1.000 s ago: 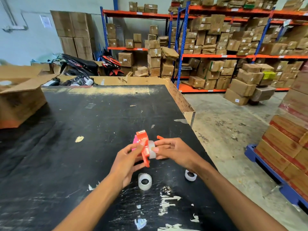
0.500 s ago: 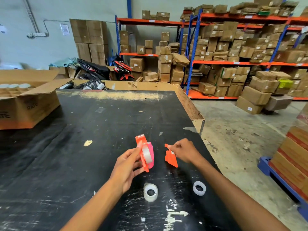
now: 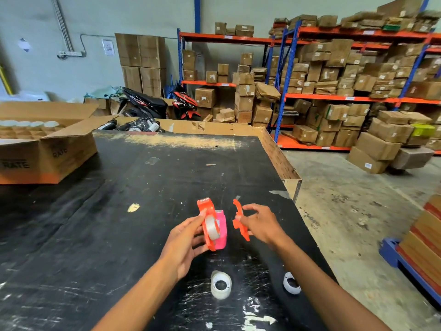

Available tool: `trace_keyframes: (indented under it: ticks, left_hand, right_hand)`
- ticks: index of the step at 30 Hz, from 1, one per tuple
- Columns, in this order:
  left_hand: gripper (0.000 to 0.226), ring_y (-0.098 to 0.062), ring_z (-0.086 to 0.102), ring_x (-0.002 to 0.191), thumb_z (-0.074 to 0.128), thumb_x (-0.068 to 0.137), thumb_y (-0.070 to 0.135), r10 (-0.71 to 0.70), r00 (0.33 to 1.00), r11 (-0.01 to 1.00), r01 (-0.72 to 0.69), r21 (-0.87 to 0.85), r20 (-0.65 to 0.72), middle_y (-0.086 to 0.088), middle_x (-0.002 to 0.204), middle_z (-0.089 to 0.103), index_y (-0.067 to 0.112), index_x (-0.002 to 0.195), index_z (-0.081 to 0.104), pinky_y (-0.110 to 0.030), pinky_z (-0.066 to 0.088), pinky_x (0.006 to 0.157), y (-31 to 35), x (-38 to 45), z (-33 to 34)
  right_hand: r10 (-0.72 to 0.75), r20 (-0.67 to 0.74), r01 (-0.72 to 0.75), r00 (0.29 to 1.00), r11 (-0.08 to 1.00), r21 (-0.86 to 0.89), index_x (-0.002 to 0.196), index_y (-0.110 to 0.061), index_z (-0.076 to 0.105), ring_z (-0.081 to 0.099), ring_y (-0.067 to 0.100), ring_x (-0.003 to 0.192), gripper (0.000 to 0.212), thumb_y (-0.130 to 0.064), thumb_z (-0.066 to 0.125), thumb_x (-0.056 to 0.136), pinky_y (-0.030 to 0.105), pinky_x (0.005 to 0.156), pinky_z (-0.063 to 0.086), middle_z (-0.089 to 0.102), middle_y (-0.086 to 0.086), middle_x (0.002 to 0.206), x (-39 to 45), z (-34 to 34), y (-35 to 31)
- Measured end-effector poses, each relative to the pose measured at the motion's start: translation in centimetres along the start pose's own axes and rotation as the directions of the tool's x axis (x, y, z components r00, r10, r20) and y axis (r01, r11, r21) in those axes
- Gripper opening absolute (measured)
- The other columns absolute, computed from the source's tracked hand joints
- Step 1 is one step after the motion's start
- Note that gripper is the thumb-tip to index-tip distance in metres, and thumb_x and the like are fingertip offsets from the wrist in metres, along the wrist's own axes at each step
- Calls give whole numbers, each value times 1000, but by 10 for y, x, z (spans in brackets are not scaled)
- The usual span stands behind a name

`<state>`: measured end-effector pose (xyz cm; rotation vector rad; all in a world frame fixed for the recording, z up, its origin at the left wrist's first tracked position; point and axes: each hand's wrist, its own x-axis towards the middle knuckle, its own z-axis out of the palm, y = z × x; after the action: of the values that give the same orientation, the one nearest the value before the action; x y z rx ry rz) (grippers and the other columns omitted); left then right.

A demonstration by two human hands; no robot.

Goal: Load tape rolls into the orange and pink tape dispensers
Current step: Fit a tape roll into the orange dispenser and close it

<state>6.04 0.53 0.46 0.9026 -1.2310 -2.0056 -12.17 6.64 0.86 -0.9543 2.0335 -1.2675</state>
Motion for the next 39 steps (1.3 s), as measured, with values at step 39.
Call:
trace_keyframes:
  ticks: [39]
  left_hand:
    - [52,-11,54,58,44,96,44,600,799,761,-585,279,36,-9,61,69,8,73,74,-40,43,56,13,-35,10]
  right_hand:
    - [-407,-154,435,900,829,353,98,-28,71,59,0,70,20,-13,65,87,17,71,53,57,21,86,-110,39,-47]
